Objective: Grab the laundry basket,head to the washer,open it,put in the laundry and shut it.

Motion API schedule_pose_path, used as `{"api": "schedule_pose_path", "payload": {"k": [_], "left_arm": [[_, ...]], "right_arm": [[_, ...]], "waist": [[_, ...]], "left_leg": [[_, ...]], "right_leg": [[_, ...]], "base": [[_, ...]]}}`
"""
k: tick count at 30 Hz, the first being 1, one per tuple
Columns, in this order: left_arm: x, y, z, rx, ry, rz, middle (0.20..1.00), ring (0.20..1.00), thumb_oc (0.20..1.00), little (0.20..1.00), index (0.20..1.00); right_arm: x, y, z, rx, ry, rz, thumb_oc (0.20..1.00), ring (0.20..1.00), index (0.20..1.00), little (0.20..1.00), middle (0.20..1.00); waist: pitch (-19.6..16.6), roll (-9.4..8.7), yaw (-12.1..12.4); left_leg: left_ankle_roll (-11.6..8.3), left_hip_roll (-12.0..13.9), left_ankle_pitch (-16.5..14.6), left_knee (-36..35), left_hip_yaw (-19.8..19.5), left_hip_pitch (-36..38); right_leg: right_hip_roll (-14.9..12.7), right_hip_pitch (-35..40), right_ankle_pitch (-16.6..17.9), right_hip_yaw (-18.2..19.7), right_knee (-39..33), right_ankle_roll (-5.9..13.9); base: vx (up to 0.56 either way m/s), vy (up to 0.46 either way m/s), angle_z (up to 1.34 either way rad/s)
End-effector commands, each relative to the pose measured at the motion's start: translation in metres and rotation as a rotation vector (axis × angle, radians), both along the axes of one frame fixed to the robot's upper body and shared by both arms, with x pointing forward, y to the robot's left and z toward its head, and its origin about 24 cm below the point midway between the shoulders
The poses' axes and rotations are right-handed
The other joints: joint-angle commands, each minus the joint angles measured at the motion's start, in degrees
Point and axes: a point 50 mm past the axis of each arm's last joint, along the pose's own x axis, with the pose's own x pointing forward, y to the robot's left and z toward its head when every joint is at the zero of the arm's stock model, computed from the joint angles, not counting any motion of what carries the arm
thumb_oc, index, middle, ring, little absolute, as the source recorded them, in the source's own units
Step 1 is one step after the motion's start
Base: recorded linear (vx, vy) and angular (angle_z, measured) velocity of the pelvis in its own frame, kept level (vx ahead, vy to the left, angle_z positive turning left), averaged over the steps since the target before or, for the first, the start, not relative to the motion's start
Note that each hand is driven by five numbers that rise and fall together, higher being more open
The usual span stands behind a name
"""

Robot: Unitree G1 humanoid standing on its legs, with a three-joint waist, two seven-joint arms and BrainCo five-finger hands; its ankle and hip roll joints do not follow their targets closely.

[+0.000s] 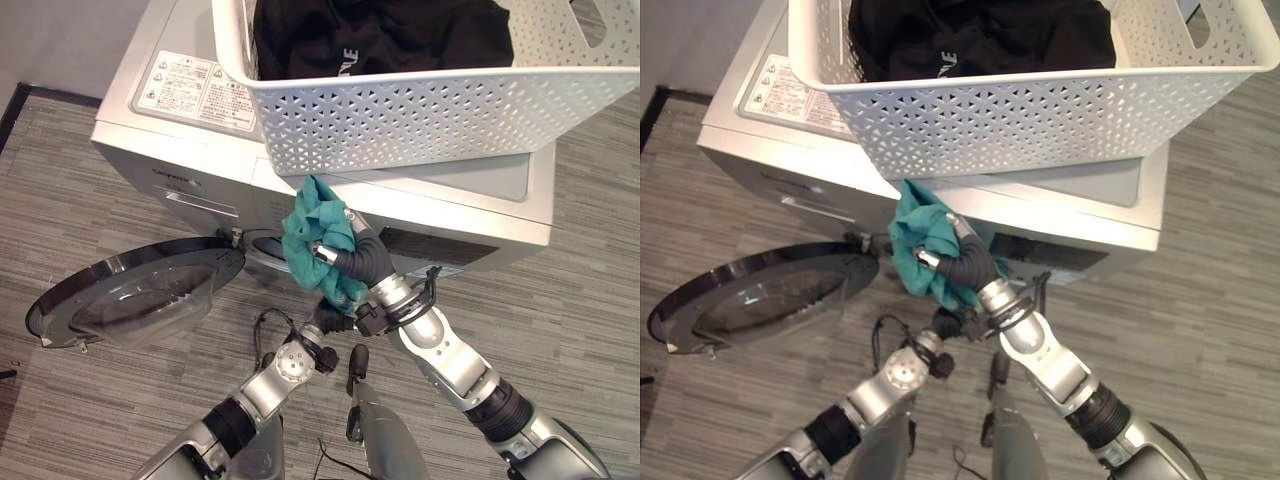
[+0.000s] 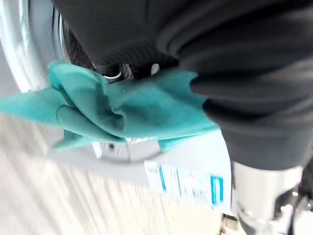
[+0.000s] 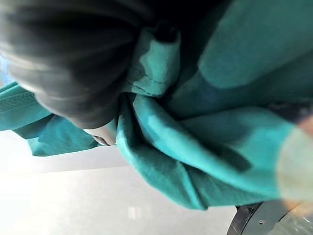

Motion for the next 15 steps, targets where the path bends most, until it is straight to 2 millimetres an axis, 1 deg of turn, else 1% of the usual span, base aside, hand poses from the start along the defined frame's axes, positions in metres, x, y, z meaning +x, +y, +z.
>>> {"api": "schedule_pose_path", "payload": {"k": [1, 3, 4, 5, 6, 12, 15], "left_arm": [[0.001, -0.029, 0.017, -0.111, -0.014, -0.074, 1.0, 1.0, 1.0, 1.0, 1.0], [0.004, -0.03, 0.017, -0.098, -0.021, -0.072, 1.0, 1.0, 1.0, 1.0, 1.0], [0.004, -0.031, 0.017, -0.098, -0.021, -0.072, 0.903, 0.903, 0.903, 0.903, 0.903], [0.005, -0.03, 0.017, -0.095, -0.021, -0.066, 0.297, 0.297, 0.297, 0.297, 0.297], [0.006, -0.03, 0.015, -0.089, -0.017, -0.061, 0.2, 0.2, 0.2, 0.2, 0.2], [0.01, -0.02, 0.008, -0.057, -0.02, -0.016, 0.2, 0.2, 0.2, 0.2, 0.2], [0.011, -0.013, 0.003, -0.044, -0.02, 0.014, 0.2, 0.2, 0.2, 0.2, 0.2]], "right_arm": [[0.002, 0.0, 0.026, 0.114, -0.072, -0.018, 0.2, 0.2, 0.2, 0.2, 0.2], [0.001, 0.002, 0.025, 0.115, -0.068, -0.004, 0.2, 0.2, 0.2, 0.2, 0.2], [0.001, 0.002, 0.025, 0.115, -0.069, -0.004, 0.2, 0.2, 0.2, 0.2, 0.2], [0.001, 0.003, 0.025, 0.111, -0.07, 0.002, 0.2, 0.2, 0.2, 0.2, 0.2], [0.0, 0.003, 0.025, 0.109, -0.068, 0.007, 0.2, 0.2, 0.2, 0.2, 0.2], [-0.001, 0.005, 0.023, 0.092, -0.072, 0.022, 0.2, 0.2, 0.2, 0.2, 0.2], [0.0, 0.005, 0.015, 0.061, -0.052, 0.019, 0.2, 0.2, 0.2, 0.2, 0.2]], "waist": [[-1.03, -0.54, 0.01], [-0.91, -0.66, -0.17], [-0.91, -0.64, -0.17], [-0.88, -0.71, -0.21], [-0.88, -0.77, -0.21], [-0.84, -1.08, -0.22], [-0.92, -1.22, -0.37]], "left_leg": [[1.94, -0.33, -1.56, -1.73, 0.2, 0.07], [1.88, -0.34, -1.49, -1.77, 0.23, -0.11], [1.88, -0.34, -1.49, -1.77, 0.23, -0.13], [1.85, -0.32, -1.46, -1.79, 0.31, -0.23], [1.83, -0.29, -1.45, -1.81, 0.42, -0.33], [1.98, -0.08, -1.53, -1.83, 0.7, -0.51], [1.98, 0.02, -1.54, -1.83, 0.95, -0.61]], "right_leg": [[-2.78, 1.21, -4.7, 0.77, 1.12, 3.16], [-2.7, 1.02, -4.68, 0.83, 1.15, 3.17], [-2.7, 1.0, -4.68, 0.84, 1.15, 3.17], [-2.65, 0.84, -4.67, 0.86, 1.13, 3.18], [-2.64, 0.71, -4.64, 0.89, 1.1, 3.21], [-2.41, 0.2, -4.58, 1.47, 1.11, 3.2], [-2.36, -0.03, -4.57, 1.64, 1.19, 3.18]], "base": [[-0.01, -0.002, 0.04], [0.0, -0.002, 0.02], [0.0, -0.002, 0.05], [0.0, -0.001, 0.06], [0.0, -0.002, 0.05], [0.0, 0.004, -0.03], [0.0, 0.007, -0.09]]}}
